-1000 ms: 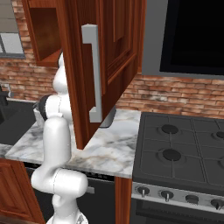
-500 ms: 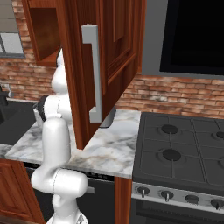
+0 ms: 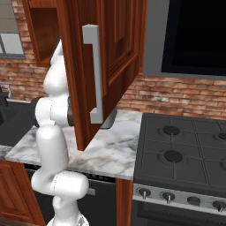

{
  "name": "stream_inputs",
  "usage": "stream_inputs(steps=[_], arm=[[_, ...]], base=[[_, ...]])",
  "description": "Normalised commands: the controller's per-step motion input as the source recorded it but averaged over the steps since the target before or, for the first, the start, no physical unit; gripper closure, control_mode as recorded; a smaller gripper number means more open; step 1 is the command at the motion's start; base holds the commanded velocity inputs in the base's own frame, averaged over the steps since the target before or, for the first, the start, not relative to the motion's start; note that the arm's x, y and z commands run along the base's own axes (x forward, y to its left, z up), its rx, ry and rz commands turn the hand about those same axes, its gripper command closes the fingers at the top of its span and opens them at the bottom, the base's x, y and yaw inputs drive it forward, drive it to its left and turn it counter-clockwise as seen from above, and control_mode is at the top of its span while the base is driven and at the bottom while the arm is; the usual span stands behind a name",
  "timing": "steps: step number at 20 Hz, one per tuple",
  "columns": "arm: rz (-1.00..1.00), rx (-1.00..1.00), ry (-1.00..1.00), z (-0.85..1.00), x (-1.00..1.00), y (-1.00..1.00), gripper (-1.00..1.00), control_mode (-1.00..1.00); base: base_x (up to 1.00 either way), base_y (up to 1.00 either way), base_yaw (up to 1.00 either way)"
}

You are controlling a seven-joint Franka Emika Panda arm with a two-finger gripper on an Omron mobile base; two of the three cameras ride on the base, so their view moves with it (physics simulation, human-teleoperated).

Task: Locate and retrieve the soap dispenser and soap dispenser from the cabinet. Place them next to the sink.

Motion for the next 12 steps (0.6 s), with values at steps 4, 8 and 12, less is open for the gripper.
stream_inputs(steps=[4, 8, 12], arm=[[-0.05, 0.00, -0.08, 0.00, -0.60, 0.00, 1.00, -1.00], [0.00, 0.00, -0.14, 0.00, -0.83, 0.00, 1.00, -1.00], [0.02, 0.01, -0.13, 0.00, -1.00, 0.00, 1.00, -1.00]], base=[[0.00, 0.00, 0.00], [0.00, 0.00, 0.00], [0.00, 0.00, 0.00]])
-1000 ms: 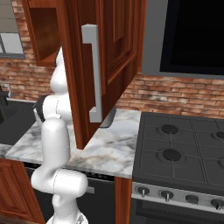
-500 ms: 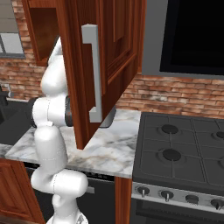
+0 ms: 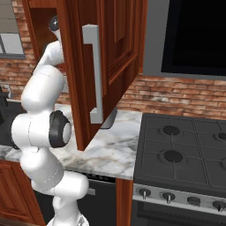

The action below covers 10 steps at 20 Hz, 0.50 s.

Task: Locate and retrieve the soap dispenser and soap dispenser from the cabinet. Place them next to the sink.

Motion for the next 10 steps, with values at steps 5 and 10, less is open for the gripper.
stream_inputs(steps=[5, 10], arm=[[0.02, 0.01, -0.06, 0.00, -1.00, -0.01, 1.00, -1.00], [0.02, 0.00, -0.01, -0.05, -1.00, 0.00, 1.00, -1.00]], base=[[0.00, 0.00, 0.00], [0.00, 0.00, 0.00]])
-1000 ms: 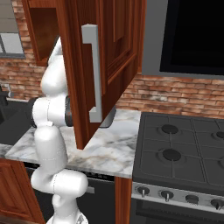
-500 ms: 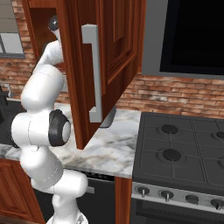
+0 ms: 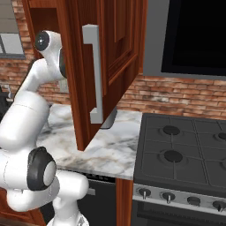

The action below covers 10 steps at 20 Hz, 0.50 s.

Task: Locate and retrieve the soap dispenser and soap dispenser from the cabinet. Place them next to the sink.

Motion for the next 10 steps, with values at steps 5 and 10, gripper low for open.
stream_inputs(steps=[5, 10], arm=[[0.01, 0.02, 0.00, -0.06, -1.00, 0.00, 1.00, -1.00], [0.00, 0.03, 0.00, -0.03, -1.00, 0.01, 1.00, -1.00]], base=[[0.00, 0.00, 0.00], [0.00, 0.00, 0.00]])
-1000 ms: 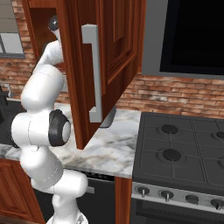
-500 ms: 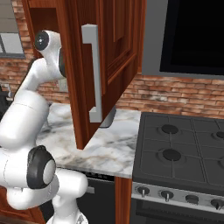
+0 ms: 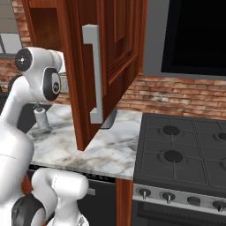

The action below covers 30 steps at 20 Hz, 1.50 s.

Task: Locate and retrieve the soap dispenser and soap dispenser from the cabinet. Place them next to the sink.

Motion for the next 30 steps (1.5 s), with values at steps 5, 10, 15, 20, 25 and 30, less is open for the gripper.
stream_inputs(steps=[5, 10, 15, 20, 25, 30], arm=[[0.00, 0.04, 0.00, -0.10, -1.00, 0.07, 1.00, -1.00], [0.04, 0.01, 0.06, -0.22, -1.00, 0.24, 1.00, -1.00], [0.12, 0.00, 0.14, -0.36, -0.95, 0.42, 1.00, -1.00], [0.19, 0.05, 0.14, -0.59, -0.68, 0.46, 1.00, -1.00], [0.24, 0.05, 0.15, -0.68, -0.25, 0.52, 1.00, -1.00], [0.32, 0.00, 0.07, -0.65, -0.05, 0.63, 1.00, -1.00]], base=[[0.00, 0.00, 0.00], [0.00, 0.00, 0.00], [0.00, 0.00, 0.00], [0.00, 0.00, 0.00], [0.00, 0.00, 0.00], [0.00, 0.00, 0.00]])
